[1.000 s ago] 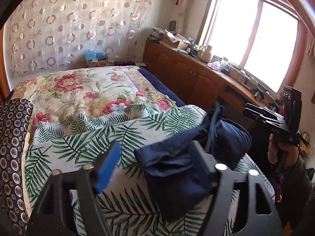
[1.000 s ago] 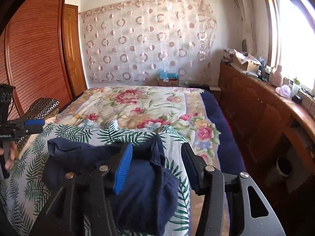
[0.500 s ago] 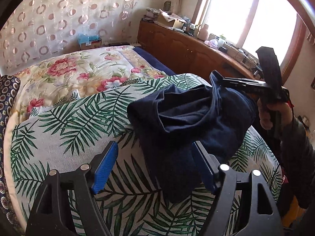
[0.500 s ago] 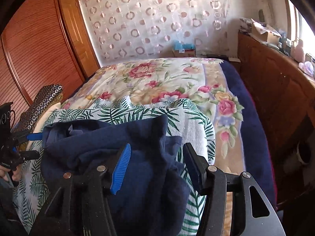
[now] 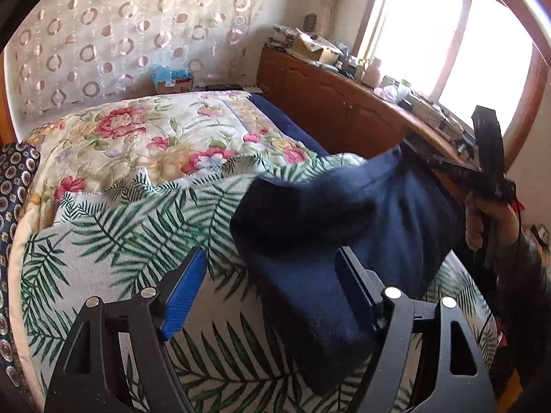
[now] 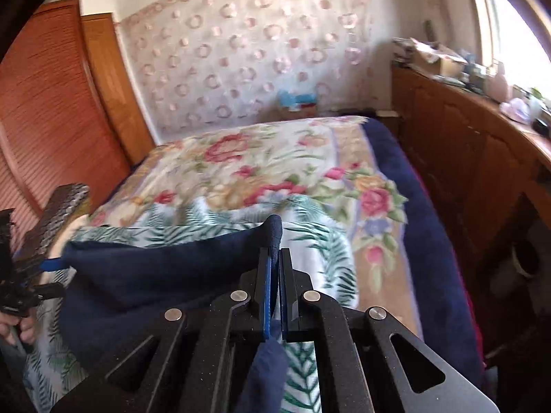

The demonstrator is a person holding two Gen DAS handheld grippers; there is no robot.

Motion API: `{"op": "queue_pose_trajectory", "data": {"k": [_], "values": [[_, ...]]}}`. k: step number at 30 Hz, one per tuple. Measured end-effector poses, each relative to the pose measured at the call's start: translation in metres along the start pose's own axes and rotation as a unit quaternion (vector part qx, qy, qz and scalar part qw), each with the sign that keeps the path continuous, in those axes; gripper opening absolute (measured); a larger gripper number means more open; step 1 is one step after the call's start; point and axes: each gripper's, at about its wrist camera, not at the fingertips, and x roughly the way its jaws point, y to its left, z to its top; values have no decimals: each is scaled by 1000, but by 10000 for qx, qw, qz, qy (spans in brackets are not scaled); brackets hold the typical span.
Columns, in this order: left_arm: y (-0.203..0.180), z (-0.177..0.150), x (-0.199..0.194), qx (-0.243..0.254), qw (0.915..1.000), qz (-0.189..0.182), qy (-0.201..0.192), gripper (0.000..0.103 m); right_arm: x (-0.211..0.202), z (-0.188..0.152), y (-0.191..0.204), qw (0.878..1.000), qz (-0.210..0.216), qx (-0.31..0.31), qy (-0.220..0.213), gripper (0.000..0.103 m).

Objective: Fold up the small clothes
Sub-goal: 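Grasp the folded navy bundle with both tools, then lift the navy bundle with both tools and carry it onto the clothes stack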

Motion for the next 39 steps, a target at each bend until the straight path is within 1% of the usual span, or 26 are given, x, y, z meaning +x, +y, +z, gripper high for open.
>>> {"op": "queue_pose_trajectory", "data": {"k": [2,4,6,8,9,10,11,14,17,20,21,23,30,31,33,34,36,37,38,39], "values": [[1,5,-1,-6,9999,25,-115,77,1,-2,0,9998,-183,-44,82,3],[2,8,2,52,9998,137,-115,77,-2,-3,4,9993,-341,-111,146,3],[4,8,7,61,9998,190,-43,77,-7,-2,8,9994,-264,-159,169,5],[7,6,14,40,9997,231,55,77,-14,-3,12,9987,-423,-257,157,28],[9,5,17,19,9996,256,100,77,-16,0,15,9985,-450,-296,135,32],[11,4,21,-5,9995,281,155,77,-20,-1,19,9985,-435,-312,131,45],[14,3,25,-24,9993,297,209,77,-24,-3,21,9985,-420,-317,142,55],[19,0,34,-97,9987,343,356,77,-28,-12,29,9988,-227,-358,239,65],[21,-3,41,-141,9985,308,438,77,-25,-20,31,9984,-59,-336,441,68],[23,-6,46,-215,9982,251,505,77,-16,-23,26,9975,-102,-289,643,69],[24,-6,47,-240,9981,233,521,77,-12,-22,23,9973,-107,-201,696,69],[25,-7,48,-288,9980,194,537,77,-6,-22,16,9967,19,82,805,69],[22,-8,49,-276,9982,153,517,77,6,-19,14,9956,75,141,920,69],[22,-7,49,-276,9982,121,520,76,7,-19,13,9956,85,126,930,69],[21,-7,50,-294,9982,-38,528,62,5,-22,15,9953,142,139,946,69],[21,-6,50,-306,9980,-115,541,59,7,-24,14,9951,183,173,959,69],[20,-6,51,-344,9974,-267,576,46,7,-25,14,9952,213,175,935,69],[20,-6,52,-382,9968,-362,599,43,7,-26,15,9953,208,160,932,69],[21,-5,53,-441,9960,-460,619,37,7,-26,15,9953,216,150,932,65],[22,-5,53,-501,9954,-514,632,34,8,-26,16,9951,293,139,931,61]]}}
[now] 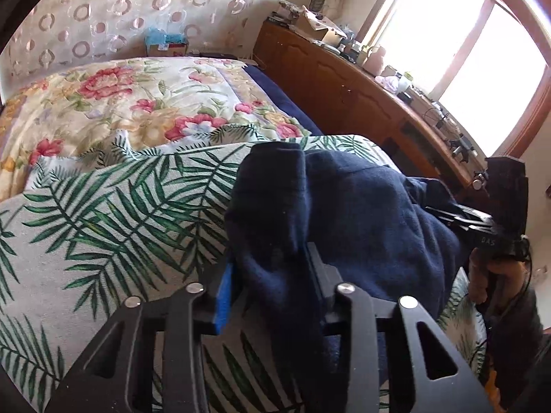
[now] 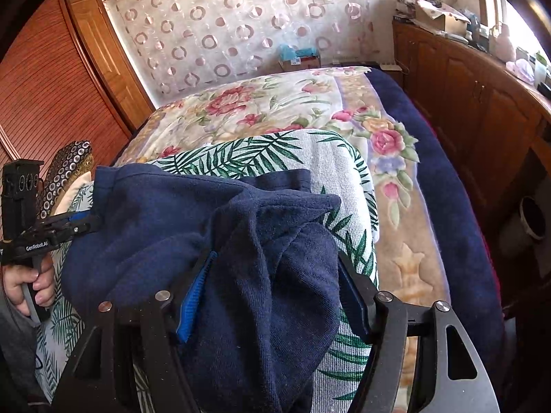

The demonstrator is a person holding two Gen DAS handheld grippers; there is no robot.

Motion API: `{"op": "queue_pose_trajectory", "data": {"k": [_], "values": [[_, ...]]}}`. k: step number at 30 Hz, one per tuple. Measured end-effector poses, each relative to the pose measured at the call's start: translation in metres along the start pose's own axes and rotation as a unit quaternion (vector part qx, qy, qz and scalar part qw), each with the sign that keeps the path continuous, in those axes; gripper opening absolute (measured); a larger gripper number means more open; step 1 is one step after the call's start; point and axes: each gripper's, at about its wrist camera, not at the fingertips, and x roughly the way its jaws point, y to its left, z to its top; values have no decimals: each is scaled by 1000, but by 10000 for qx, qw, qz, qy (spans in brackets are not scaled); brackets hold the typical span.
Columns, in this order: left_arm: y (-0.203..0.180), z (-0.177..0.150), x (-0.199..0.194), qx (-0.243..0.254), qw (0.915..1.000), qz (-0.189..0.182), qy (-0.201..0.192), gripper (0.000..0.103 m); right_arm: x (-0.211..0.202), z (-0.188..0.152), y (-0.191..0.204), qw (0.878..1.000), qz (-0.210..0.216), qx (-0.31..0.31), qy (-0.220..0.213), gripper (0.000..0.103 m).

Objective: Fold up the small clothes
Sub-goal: 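Lift the navy bundle with both tools and carry it onto the clothes stack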

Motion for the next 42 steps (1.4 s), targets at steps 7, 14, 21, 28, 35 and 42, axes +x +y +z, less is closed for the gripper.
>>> {"op": "queue_pose_trajectory", "data": {"k": [7,14,21,28,35,42], "values": [[-9,0,-15,79,9997,-126,-194,10,-5,-3,6,9990,387,-206,-73,23],[-35,0,-68,442,9956,62,-825,9,-34,-5,32,9954,261,-580,-713,20],[-30,-2,-127,498,9882,313,-1412,9,-45,4,65,9898,464,-888,-1011,20],[1,-16,-190,314,9788,717,-1891,9,-42,24,107,9805,820,-1311,-1215,20],[45,-49,-251,-37,9592,1416,-2446,9,-26,63,176,9615,1235,-2047,-1352,20],[95,-93,-282,-726,9341,1980,-2880,9,22,111,256,9396,1518,-2776,-1307,20]]}}
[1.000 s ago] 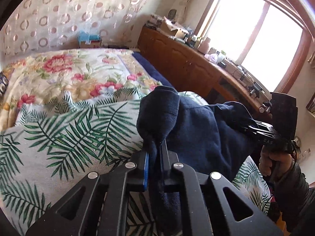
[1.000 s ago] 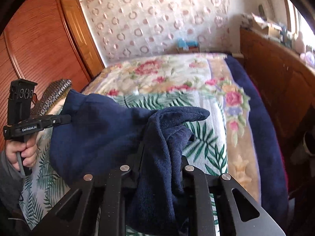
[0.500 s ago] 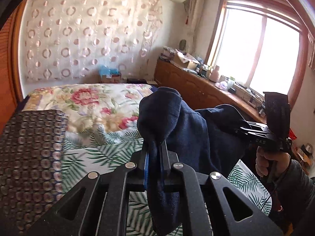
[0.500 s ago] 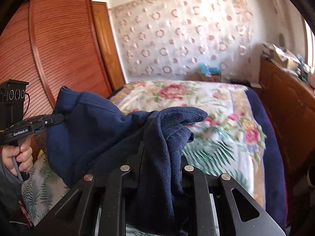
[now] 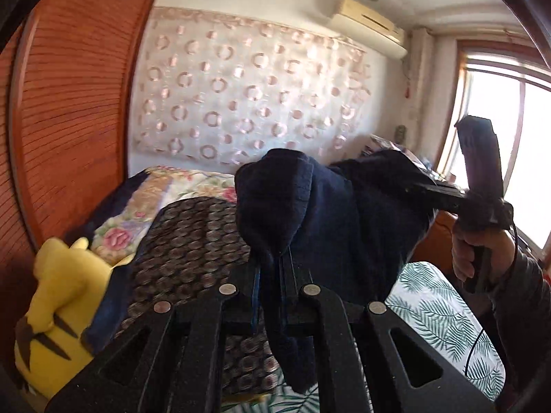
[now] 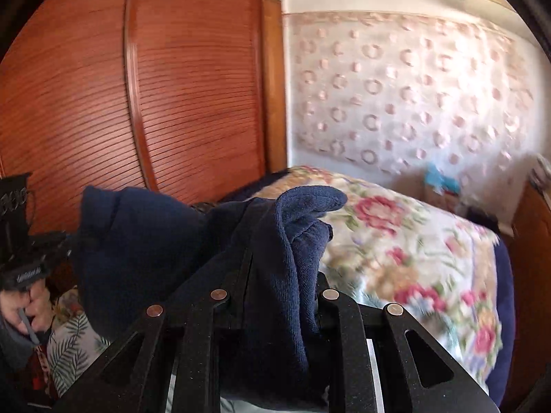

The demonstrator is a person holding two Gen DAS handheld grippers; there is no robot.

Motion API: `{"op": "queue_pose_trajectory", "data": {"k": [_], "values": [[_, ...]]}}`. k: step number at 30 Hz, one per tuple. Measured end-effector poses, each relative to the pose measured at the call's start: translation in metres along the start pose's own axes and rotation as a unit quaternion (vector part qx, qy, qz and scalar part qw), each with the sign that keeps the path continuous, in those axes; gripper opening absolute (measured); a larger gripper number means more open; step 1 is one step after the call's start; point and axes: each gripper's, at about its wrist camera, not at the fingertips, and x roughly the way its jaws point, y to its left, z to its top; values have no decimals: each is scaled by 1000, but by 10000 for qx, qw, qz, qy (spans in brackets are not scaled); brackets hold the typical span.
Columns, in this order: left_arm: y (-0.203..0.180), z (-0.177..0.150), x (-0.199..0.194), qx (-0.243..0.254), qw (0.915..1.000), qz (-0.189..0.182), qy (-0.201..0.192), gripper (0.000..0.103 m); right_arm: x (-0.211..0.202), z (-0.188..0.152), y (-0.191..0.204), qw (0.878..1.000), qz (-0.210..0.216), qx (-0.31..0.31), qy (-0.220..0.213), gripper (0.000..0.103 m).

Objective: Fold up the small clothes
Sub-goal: 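Lift the navy bundle with both tools and carry it onto the clothes stack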

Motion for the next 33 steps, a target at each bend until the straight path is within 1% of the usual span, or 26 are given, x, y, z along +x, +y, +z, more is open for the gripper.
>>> {"op": "queue_pose_trajectory", "data": {"k": [3,5,7,9,11,15,18,19,20,22,23,25,27,30,31,33], "values": [[23,-15,-2,-307,9993,180,60,9,43,22,9,9989,-25,-463,109,20],[30,-23,-4,-406,9986,345,7,9,68,33,22,9974,26,-695,166,20],[36,-31,-5,-526,9977,419,0,9,88,43,37,9956,113,-921,165,20],[44,-37,-4,-557,9971,507,142,9,103,51,43,9934,197,-1119,149,20],[55,-46,-7,-584,9962,603,225,9,124,57,52,9908,185,-1326,206,20],[70,-61,-12,-789,9941,682,302,9,156,66,62,9886,251,-1453,291,20],[73,-70,-10,-881,9927,714,424,9,163,66,68,9876,322,-1508,297,22],[70,-73,-15,-890,9924,713,458,9,168,68,68,9880,289,-1473,368,25],[70,-76,-14,-890,9922,719,499,9,174,71,67,9887,178,-1415,462,36],[68,-79,-13,-891,9919,728,543,9,177,77,65,9902,-164,-1281,535,45],[70,-79,-13,-910,9917,727,544,9,176,79,61,9902,-343,-1274,469,48],[70,-79,-13,-965,9910,737,565,9,170,81,57,9901,-535,-1281,230,53],[70,-79,-13,-1004,9903,765,577,9,163,77,53,9920,-420,-1178,155,53],[70,-79,-12,-994,9901,792,593,9,168,61,53,9936,37,-1049,413,53],[70,-79,-12,-970,9901,814,599,10,176,55,52,9935,201,-980,540,53],[69,-78,-12,-899,9904,862,606,14,190,42,46,9920,390,-856,841,53]]}}
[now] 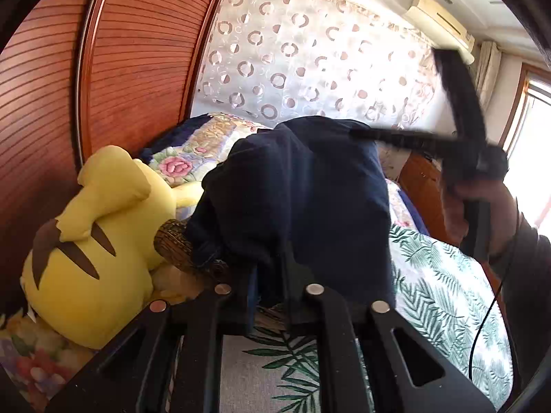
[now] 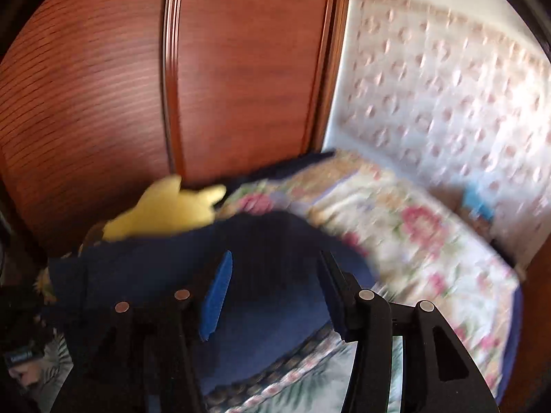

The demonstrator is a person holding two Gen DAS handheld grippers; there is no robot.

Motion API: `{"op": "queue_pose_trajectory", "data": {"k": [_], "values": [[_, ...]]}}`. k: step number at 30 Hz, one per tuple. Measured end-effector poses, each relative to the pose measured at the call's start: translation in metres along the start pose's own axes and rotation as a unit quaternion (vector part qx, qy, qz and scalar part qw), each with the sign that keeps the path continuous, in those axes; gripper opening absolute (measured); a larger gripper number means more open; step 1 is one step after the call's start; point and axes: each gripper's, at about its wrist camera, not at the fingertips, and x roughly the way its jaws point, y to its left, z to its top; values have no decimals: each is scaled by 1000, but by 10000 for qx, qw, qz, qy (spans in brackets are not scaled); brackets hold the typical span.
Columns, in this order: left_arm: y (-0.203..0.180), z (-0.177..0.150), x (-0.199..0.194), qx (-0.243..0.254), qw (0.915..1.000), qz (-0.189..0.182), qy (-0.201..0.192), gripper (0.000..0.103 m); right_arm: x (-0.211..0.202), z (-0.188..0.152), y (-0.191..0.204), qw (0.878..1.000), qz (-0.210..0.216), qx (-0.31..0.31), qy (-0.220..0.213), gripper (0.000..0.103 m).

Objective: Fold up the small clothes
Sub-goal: 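Lift the navy bundle with both tools and carry it onto the clothes stack, then open both tools and release the bundle on the stack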

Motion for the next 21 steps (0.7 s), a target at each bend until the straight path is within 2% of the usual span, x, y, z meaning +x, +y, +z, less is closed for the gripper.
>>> {"op": "queue_pose_trajectory", "data": {"k": [2,6,7,8,9,11,14,16,21], "values": [[0,0,1,57,10000,23,16,19,15,-10,-2,9999,-93,39,91,53],[2,0,-3,122,9998,122,-37,44,46,-13,-6,9998,-85,168,106,58],[2,0,-4,140,9999,94,-14,46,50,-15,-7,9998,-138,110,96,58],[1,0,-5,172,9998,113,14,53,54,-16,-5,9997,-226,42,60,59],[0,0,-7,227,9996,161,16,65,56,-17,-1,9996,-297,14,12,59],[-4,-1,-14,372,9988,285,-116,79,54,-17,3,9992,-395,47,-46,59],[-11,-1,-27,583,9971,434,-244,81,43,-16,9,9985,-484,238,-85,59],[-16,-1,-34,713,9957,505,-304,84,20,-33,25,9980,-484,365,-162,59],[-28,-4,-46,1023,9926,529,-392,88,-28,-58,35,9957,-391,739,-410,59]]}}
